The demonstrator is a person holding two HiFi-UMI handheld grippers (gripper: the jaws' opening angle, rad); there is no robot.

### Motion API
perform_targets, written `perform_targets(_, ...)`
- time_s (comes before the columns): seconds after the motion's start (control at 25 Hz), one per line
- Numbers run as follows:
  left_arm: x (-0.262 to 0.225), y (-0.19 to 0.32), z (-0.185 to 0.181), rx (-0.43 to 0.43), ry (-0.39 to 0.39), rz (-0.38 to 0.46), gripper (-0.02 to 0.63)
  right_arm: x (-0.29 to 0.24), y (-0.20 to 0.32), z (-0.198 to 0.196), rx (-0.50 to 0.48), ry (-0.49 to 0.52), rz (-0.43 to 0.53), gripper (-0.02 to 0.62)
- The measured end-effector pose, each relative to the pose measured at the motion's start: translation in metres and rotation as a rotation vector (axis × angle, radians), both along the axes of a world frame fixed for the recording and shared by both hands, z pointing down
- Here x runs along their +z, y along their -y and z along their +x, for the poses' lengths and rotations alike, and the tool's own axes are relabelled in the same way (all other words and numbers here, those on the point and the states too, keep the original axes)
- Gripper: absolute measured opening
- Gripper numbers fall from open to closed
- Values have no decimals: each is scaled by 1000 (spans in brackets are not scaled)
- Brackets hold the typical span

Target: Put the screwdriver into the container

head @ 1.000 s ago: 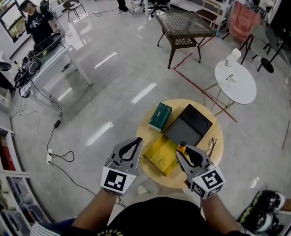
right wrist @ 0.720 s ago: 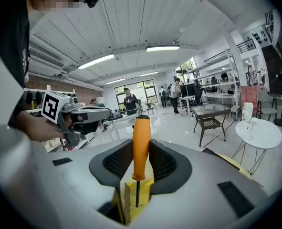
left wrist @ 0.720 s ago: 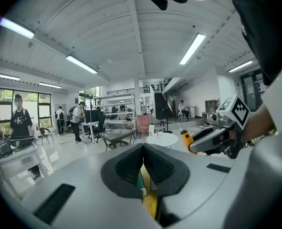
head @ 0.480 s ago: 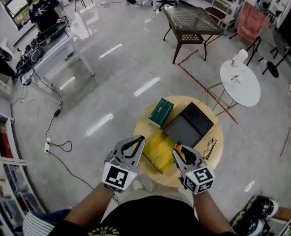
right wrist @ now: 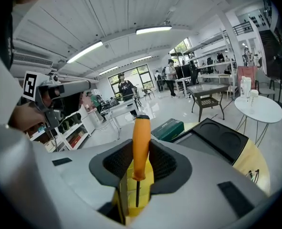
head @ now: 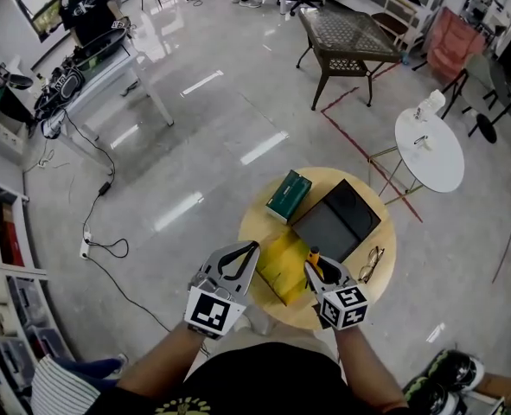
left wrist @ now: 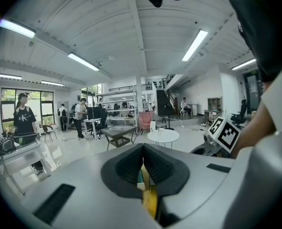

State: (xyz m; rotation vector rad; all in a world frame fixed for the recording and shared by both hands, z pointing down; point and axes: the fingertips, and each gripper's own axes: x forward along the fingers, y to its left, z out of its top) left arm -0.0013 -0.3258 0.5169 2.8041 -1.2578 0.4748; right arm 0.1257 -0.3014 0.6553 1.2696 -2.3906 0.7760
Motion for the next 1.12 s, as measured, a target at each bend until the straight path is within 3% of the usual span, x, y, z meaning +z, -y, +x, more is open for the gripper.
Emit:
perform_targets(0.4, 8, -5, 0, -24, -15, -18, 17, 82, -11, 8, -13, -70, -142, 118)
perform_targets(0.84, 7, -11, -3, -31, 1, -22, 17, 125, -10, 6, -2, -62, -258, 120)
perform_targets(1.12, 7, -17, -9, -36, 17, -26, 17, 147, -17, 18, 103, -22, -347, 120)
